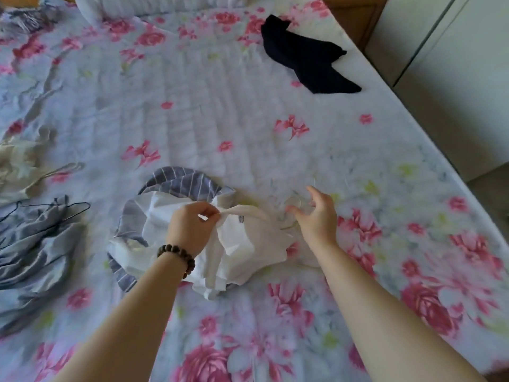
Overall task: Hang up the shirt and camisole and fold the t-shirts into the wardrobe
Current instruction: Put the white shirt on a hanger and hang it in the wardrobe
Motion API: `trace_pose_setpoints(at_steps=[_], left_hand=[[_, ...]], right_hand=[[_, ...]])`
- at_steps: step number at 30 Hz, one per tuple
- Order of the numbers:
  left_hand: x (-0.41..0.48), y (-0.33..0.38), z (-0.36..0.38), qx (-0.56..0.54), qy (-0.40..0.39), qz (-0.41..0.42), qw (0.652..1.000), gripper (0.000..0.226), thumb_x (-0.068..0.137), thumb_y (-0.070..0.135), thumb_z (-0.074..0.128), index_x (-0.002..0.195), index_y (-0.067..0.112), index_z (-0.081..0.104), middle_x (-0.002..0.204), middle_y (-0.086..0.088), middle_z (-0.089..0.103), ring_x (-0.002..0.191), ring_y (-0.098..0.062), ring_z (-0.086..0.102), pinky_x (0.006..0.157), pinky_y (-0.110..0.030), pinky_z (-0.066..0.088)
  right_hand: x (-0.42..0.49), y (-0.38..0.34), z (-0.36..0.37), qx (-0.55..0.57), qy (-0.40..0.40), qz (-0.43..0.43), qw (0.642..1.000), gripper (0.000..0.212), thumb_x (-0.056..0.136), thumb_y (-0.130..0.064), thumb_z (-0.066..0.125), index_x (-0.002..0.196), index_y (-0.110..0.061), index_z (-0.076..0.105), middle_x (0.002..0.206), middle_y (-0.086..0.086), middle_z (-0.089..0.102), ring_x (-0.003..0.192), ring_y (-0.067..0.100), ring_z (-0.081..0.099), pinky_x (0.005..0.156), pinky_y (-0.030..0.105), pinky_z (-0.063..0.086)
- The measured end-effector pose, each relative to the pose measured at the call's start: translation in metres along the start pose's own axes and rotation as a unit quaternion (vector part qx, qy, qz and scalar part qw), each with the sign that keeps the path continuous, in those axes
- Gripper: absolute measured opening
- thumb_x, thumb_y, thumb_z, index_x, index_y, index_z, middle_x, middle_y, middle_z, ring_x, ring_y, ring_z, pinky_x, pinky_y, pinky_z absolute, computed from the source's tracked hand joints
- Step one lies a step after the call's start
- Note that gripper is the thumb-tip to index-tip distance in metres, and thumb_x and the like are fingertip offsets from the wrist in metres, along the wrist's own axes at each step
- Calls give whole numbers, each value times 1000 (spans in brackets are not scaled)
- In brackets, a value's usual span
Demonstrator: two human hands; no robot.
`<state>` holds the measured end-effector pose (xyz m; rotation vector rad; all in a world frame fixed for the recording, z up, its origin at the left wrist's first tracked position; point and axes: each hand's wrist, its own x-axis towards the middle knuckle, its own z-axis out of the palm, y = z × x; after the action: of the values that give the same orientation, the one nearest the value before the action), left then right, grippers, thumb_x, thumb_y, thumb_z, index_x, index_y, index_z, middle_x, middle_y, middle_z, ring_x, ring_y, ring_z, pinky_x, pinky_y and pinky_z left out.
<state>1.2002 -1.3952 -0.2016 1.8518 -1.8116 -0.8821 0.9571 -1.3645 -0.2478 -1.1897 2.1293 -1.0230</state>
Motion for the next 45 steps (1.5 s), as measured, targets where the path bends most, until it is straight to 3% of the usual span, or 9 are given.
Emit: trace_pose_setpoints(at_steps=[4,9,16,24,29,34,39,43,45], left_hand=[[13,-11,46,19,-21,-12,1000,9,83,21,72,74,22,69,72,15,62,66,-3,58,60,-16,39],[26,-31,86,42,-44,-36,998,9,82,22,72,75,25,68,73,15,64,68,-8,60,66,-25,44],[39,-46,103,42,-43,-44,997,10,82,18,72,75,25,68,75,15,65,67,-9,61,64,-24,43],[44,-44,103,27,-33,-59,997,9,82,19,72,76,25,70,75,13,67,66,-11,60,61,-21,44],[41,-31,81,20,-12,-44,999,3,82,19,72,80,21,72,78,11,67,69,-7,60,61,-15,40],[35,-2,42,-7,12,-31,999,4,82,20,72,80,23,71,75,12,65,66,-8,59,60,-18,44],[23,32,-24,-53,70,-18,996,5,78,22,76,76,24,72,67,11,65,62,-10,57,57,-20,41],[11,66,-98,-81,125,3,989,10,74,19,77,69,26,72,62,10,65,58,-10,57,57,-23,41],[0,85,-139,-85,152,19,984,7,74,18,76,71,23,73,63,9,66,59,-11,58,57,-23,42]], right_hand=[[19,78,7,-66,-12,38,997,65,72,-27,81,129,-9,56,118,14,57,112,27,51,92,24,36],[31,140,42,-118,-71,56,989,54,77,-33,76,123,-9,62,114,14,61,111,31,52,90,35,41],[36,169,85,-178,-64,41,981,16,78,-25,71,91,-15,67,93,7,60,90,29,53,76,38,40],[41,167,91,-161,-25,50,985,9,85,-19,63,83,-10,61,85,9,63,86,29,55,74,41,45],[45,147,69,-72,9,-14,997,6,79,-11,67,83,-7,66,77,9,59,77,31,55,71,42,47],[55,103,39,-41,-2,-47,998,4,81,-11,64,85,-13,64,77,1,61,77,29,58,68,39,49],[55,20,-4,-4,11,-93,996,21,84,-5,63,102,-12,70,85,5,68,80,25,61,70,27,43],[45,-73,-52,33,23,-154,987,20,85,-6,65,105,-8,70,85,3,66,77,17,59,65,7,37],[38,-119,-76,42,29,-181,982,19,85,-8,66,104,-7,69,87,3,67,79,15,59,69,6,40]])
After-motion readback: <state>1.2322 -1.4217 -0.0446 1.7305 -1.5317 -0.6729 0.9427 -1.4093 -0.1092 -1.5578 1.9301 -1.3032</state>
